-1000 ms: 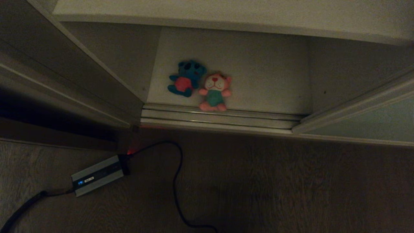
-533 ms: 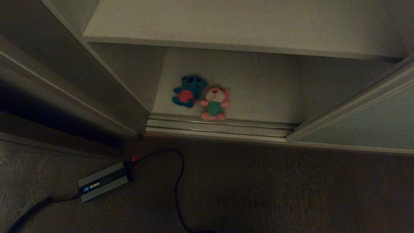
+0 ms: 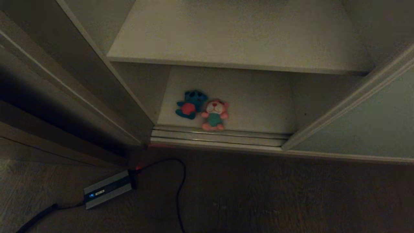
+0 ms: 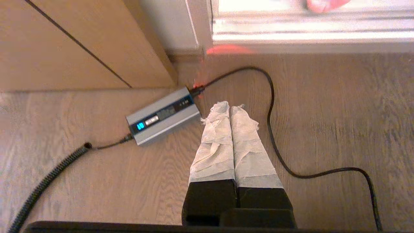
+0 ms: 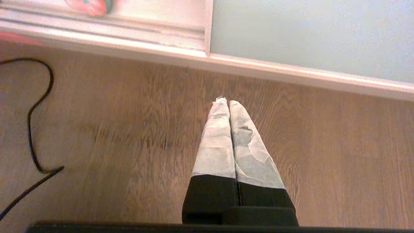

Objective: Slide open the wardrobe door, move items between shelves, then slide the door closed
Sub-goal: Close the door

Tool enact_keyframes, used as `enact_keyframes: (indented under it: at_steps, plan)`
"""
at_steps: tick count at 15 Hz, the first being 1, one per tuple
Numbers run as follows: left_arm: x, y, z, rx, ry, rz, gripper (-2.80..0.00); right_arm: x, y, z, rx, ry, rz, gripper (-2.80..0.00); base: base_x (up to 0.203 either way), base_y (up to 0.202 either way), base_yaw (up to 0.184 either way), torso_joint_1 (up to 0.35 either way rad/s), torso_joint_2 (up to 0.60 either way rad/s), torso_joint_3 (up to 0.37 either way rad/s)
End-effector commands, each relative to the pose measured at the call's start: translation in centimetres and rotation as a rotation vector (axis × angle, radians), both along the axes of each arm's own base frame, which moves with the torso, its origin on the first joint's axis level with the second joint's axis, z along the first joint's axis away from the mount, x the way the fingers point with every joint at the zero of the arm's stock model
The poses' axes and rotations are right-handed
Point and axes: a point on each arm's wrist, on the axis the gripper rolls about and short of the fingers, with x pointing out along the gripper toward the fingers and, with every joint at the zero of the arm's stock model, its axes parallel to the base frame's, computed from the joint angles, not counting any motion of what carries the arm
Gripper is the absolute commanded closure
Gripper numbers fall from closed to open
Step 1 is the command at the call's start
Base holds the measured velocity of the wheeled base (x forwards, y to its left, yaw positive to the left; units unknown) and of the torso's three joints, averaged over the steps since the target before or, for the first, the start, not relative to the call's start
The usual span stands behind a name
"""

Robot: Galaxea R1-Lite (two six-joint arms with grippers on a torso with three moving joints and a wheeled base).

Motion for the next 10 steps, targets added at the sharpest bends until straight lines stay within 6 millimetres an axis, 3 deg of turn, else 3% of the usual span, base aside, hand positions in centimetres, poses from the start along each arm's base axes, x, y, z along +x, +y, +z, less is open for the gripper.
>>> enact_keyframes:
  at_steps: [1, 10]
  plan:
    - [0.03, 0.00, -0.01, 0.002, 0.007, 0.001, 0.00, 0.02, 0.00, -0.09, 0.000, 0.003, 0.001, 0.00, 0.000, 0.000, 0.000, 0.002, 0.00, 0.206]
    - [0.04, 0.01, 0.02, -0.013, 0.004, 0.004, 0.00, 0.02, 0.00, -0.09, 0.000, 0.003, 0.000, 0.00, 0.000, 0.000, 0.000, 0.003, 0.00, 0.205]
